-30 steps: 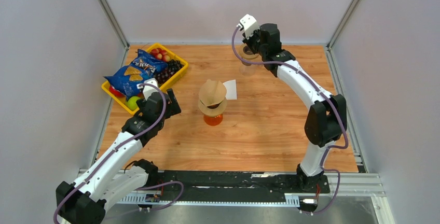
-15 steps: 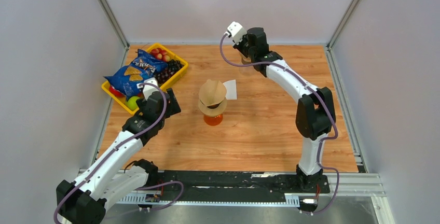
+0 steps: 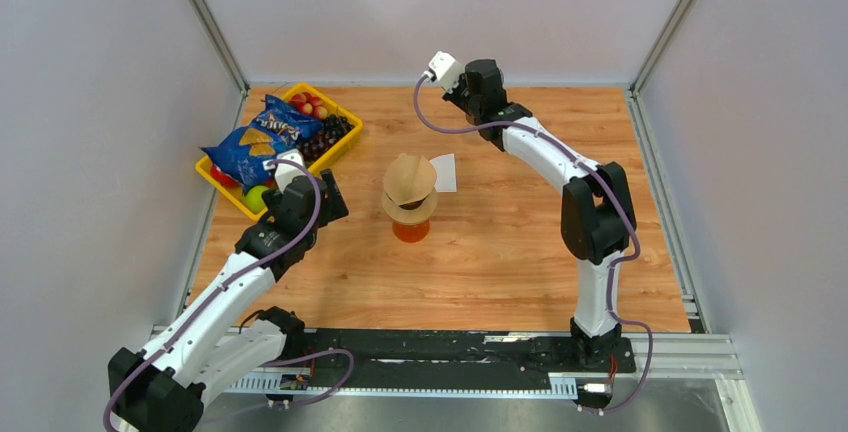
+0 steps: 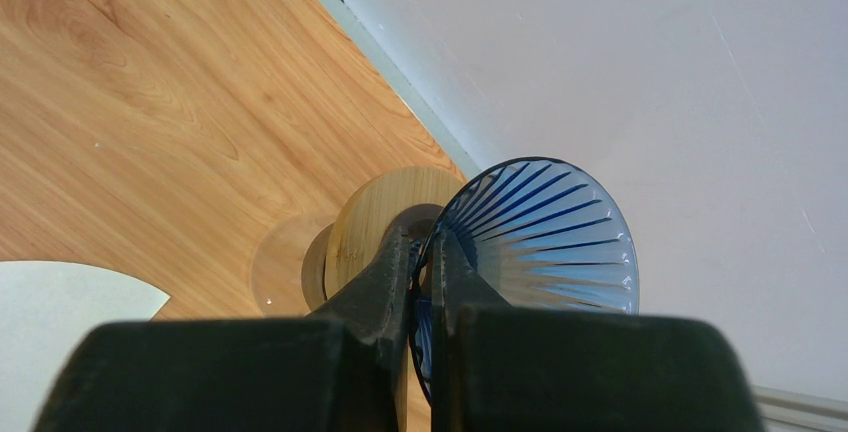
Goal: Place the coffee filter in the dripper
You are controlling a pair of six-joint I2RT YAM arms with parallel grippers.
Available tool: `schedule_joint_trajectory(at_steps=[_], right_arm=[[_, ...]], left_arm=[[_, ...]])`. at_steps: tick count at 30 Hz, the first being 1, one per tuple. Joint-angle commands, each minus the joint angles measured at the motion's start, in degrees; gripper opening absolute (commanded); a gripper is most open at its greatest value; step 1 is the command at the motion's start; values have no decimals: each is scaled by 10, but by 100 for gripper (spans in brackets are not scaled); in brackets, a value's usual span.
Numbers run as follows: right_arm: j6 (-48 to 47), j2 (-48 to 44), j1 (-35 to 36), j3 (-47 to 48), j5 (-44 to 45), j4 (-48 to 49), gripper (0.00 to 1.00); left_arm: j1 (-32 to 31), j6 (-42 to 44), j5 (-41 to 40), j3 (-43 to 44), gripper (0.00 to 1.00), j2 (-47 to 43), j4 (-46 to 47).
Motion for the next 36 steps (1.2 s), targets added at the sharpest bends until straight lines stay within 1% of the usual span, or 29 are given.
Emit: schedule_joint_trajectory(at_steps=[1,7,14,25,28,36], right_arm=[[-21,8,3,7,22,27,0],[-32,10,2,5,34,55,0],[-21,9,2,-1,18,56,0],[-22,23,1,-26,19,56,0],[-20,18,2,-40,4,56,0],[6,25,-4,-32,-59,-26,0]], left_arm=[[4,4,-8,20,100,-7,-1],[4,5,-7,21,100,-5,1],[4,6,-7,22,100,-3,0],[4,5,-4,20,100,-5,-1],[4,4,-3,19,100,-6,0],[4,4,1,19,100,-7,0]])
